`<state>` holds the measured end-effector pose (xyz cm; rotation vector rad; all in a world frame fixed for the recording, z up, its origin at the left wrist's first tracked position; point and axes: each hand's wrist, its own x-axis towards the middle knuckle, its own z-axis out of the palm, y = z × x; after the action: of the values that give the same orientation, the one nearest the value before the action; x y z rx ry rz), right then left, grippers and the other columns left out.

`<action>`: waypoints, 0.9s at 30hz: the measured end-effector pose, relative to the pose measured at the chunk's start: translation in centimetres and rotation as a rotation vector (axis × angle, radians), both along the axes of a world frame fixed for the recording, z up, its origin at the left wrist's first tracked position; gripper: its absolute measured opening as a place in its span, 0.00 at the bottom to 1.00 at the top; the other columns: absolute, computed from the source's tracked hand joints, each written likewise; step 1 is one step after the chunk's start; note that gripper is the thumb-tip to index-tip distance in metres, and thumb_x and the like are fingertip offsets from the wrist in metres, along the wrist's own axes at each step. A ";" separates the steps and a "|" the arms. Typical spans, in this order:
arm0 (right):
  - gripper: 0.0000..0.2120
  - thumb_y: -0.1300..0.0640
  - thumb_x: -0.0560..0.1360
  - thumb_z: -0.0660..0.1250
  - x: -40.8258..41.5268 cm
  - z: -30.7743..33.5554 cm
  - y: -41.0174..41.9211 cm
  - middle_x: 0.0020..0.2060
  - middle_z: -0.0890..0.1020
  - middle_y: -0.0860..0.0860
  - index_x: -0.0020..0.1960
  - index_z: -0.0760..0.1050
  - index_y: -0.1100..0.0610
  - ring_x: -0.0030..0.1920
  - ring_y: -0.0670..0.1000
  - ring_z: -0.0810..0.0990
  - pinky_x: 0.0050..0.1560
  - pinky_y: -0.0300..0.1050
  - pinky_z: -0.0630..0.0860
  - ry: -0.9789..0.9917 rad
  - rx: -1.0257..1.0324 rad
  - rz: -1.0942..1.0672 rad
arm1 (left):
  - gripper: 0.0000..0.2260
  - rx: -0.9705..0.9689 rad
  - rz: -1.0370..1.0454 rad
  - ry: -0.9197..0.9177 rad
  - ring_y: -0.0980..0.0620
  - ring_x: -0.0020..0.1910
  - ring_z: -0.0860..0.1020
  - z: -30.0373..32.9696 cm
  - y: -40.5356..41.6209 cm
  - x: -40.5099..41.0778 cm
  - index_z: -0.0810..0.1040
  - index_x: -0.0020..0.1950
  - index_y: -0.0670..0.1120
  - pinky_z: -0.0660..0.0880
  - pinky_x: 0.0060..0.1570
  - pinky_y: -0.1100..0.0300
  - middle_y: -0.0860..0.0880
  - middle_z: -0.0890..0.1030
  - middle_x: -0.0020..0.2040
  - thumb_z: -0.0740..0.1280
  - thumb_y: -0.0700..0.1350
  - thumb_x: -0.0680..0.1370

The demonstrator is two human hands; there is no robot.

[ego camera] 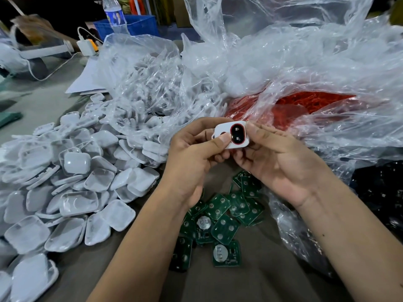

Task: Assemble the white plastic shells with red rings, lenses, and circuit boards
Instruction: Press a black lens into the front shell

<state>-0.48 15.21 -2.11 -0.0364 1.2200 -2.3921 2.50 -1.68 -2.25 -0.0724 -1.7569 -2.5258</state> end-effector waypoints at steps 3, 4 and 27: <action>0.19 0.57 0.72 0.73 0.0 0.0 0.2 0.44 0.86 0.56 0.60 0.83 0.64 0.41 0.50 0.83 0.41 0.39 0.80 -0.030 0.046 0.034 | 0.07 0.001 0.029 -0.020 0.53 0.33 0.77 0.0 0.0 0.1 0.85 0.51 0.42 0.75 0.33 0.66 0.44 0.82 0.39 0.70 0.32 0.77; 0.18 0.57 0.72 0.73 0.0 -0.1 0.2 0.45 0.86 0.56 0.60 0.84 0.64 0.42 0.51 0.83 0.41 0.39 0.80 -0.027 0.053 0.035 | 0.08 0.016 0.032 -0.032 0.53 0.32 0.76 0.0 0.1 0.1 0.85 0.50 0.42 0.75 0.32 0.66 0.44 0.82 0.39 0.69 0.32 0.78; 0.07 0.62 0.74 0.78 0.7 -0.4 -0.8 0.47 0.87 0.46 0.53 0.87 0.57 0.49 0.45 0.86 0.52 0.47 0.83 1.056 0.894 -0.501 | 0.06 0.549 -0.040 -0.304 0.51 0.43 0.86 -0.2 1.7 -0.5 0.86 0.45 0.41 0.83 0.42 0.62 0.42 0.86 0.47 0.75 0.41 0.70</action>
<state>0.24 14.38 -2.46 -0.8737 2.9616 -1.8953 2.02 -0.01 -2.45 0.3204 -1.0663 -3.0761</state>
